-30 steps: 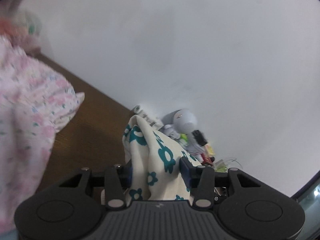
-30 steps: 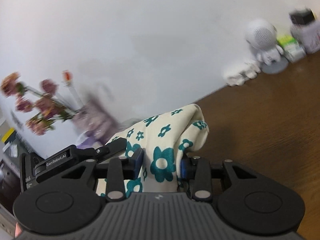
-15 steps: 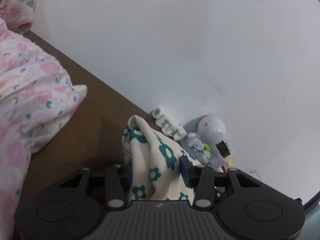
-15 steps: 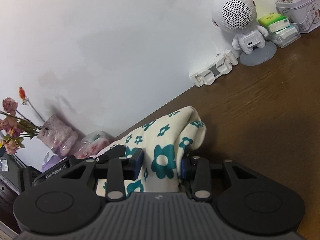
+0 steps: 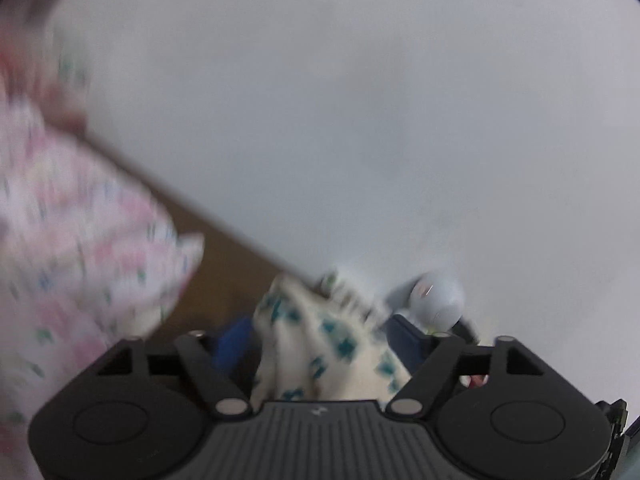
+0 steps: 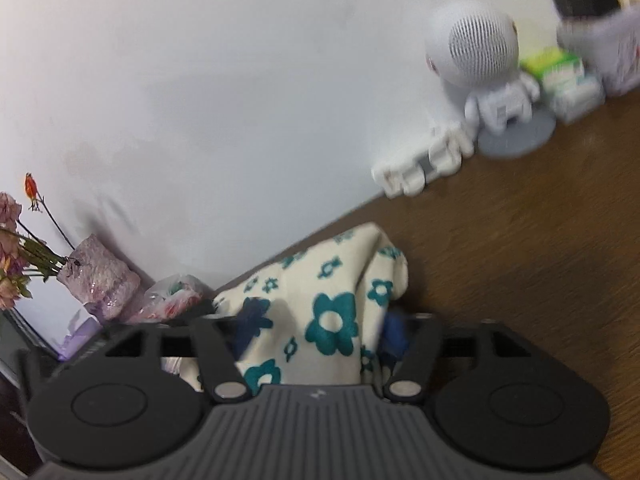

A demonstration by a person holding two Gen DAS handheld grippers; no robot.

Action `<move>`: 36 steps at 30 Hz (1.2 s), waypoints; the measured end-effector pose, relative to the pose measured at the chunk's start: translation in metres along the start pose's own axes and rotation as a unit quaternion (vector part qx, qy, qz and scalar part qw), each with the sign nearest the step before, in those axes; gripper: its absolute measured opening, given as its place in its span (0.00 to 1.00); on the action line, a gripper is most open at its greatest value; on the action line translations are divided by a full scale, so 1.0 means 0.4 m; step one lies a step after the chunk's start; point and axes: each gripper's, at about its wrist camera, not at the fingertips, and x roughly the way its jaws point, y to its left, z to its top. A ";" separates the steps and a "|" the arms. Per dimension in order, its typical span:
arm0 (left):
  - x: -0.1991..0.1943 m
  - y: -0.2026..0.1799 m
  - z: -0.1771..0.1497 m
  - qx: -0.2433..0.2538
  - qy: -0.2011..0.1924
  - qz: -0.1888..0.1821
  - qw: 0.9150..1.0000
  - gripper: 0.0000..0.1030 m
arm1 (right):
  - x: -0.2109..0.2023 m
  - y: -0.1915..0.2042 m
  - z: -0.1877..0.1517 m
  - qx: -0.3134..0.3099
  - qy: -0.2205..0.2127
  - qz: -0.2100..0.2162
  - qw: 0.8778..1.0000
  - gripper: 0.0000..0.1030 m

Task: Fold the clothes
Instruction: 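Lift the bundle with both grippers and carry it toward the white robot figure, then set the bundle down by the wall and open both grippers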

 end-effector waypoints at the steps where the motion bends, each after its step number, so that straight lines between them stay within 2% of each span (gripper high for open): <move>1: -0.009 -0.002 0.001 0.005 -0.009 0.001 1.000 0.88 | -0.011 0.014 -0.003 -0.017 -0.011 -0.007 1.000 0.92; 2: -0.028 -0.014 0.000 0.020 -0.022 0.005 1.000 0.96 | -0.021 0.028 -0.005 -0.034 -0.022 -0.014 0.999 0.93; 3: -0.043 -0.028 -0.002 0.037 -0.029 0.013 0.999 0.98 | -0.031 0.042 -0.009 -0.049 -0.031 -0.020 0.998 0.96; 8: -0.105 -0.088 -0.039 0.122 -0.047 0.070 0.989 1.00 | -0.082 0.105 -0.054 -0.099 -0.057 -0.032 0.993 1.00; 10: -0.130 -0.098 -0.057 0.127 -0.045 0.086 0.987 1.00 | -0.097 0.130 -0.077 -0.126 -0.061 -0.043 0.989 1.00; 16: -0.222 -0.110 -0.106 0.152 -0.047 0.129 0.979 1.00 | -0.151 0.172 -0.156 -0.147 -0.058 -0.055 0.986 1.00; 21: -0.324 -0.113 -0.139 0.170 -0.042 0.138 0.975 1.00 | -0.209 0.206 -0.218 -0.158 -0.056 -0.061 0.984 1.00; 27: -0.450 -0.120 -0.188 0.175 -0.015 0.141 0.974 1.00 | -0.293 0.261 -0.308 -0.171 -0.046 -0.062 0.982 1.00; 30: -0.513 -0.129 -0.213 0.188 -0.017 0.142 0.972 1.00 | -0.329 0.282 -0.344 -0.172 -0.039 -0.065 0.982 1.00; 36: -0.625 -0.140 -0.260 0.200 -0.008 0.169 0.965 1.00 | -0.406 0.337 -0.421 -0.194 -0.034 -0.108 0.974 1.00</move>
